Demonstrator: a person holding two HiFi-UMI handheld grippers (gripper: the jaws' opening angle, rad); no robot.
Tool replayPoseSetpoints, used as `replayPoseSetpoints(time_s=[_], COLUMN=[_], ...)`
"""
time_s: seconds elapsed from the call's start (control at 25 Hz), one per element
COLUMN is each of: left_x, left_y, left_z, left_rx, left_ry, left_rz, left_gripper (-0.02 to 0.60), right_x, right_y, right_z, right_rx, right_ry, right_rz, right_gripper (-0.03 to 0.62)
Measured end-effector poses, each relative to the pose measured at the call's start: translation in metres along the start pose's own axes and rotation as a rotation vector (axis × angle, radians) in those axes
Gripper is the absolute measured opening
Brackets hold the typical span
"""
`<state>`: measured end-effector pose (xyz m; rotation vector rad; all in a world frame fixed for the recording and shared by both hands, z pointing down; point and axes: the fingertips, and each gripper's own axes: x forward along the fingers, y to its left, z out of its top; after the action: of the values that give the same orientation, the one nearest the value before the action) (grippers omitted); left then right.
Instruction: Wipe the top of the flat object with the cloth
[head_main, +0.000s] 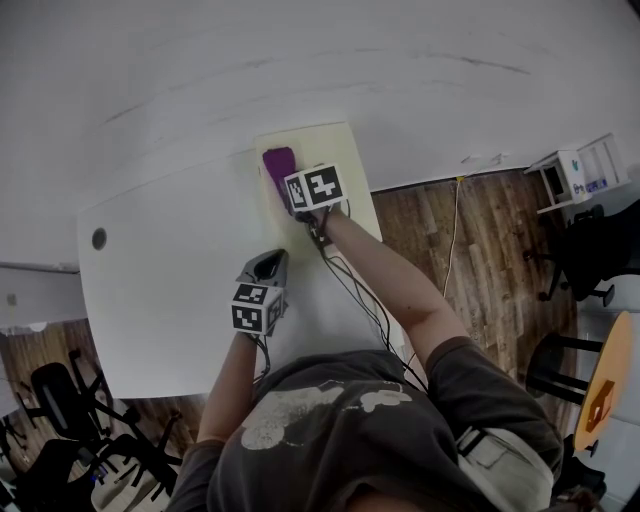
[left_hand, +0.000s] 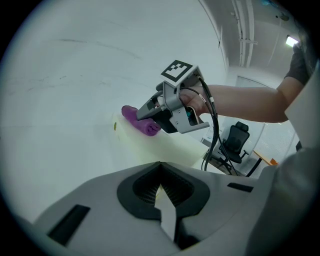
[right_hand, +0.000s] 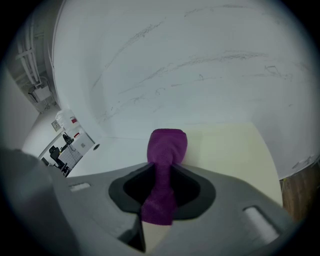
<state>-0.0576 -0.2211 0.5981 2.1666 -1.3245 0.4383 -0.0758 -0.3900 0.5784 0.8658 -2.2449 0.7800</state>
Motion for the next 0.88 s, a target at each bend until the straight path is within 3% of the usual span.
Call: replayPoseSetpoints(time_s=[0.88], left_x=[0.000], left_y=[-0.002], left_z=[-0.001], left_rx=[0.040], left_ry=[0.024], left_rz=[0.008], left_gripper=[-0.002], right_x=[-0.062], right_y=[-0.128], right_z=[-0.015], right_rx=[0.130], right_ry=[-0.039], right_rz=[-0.195], right_gripper=[0.098])
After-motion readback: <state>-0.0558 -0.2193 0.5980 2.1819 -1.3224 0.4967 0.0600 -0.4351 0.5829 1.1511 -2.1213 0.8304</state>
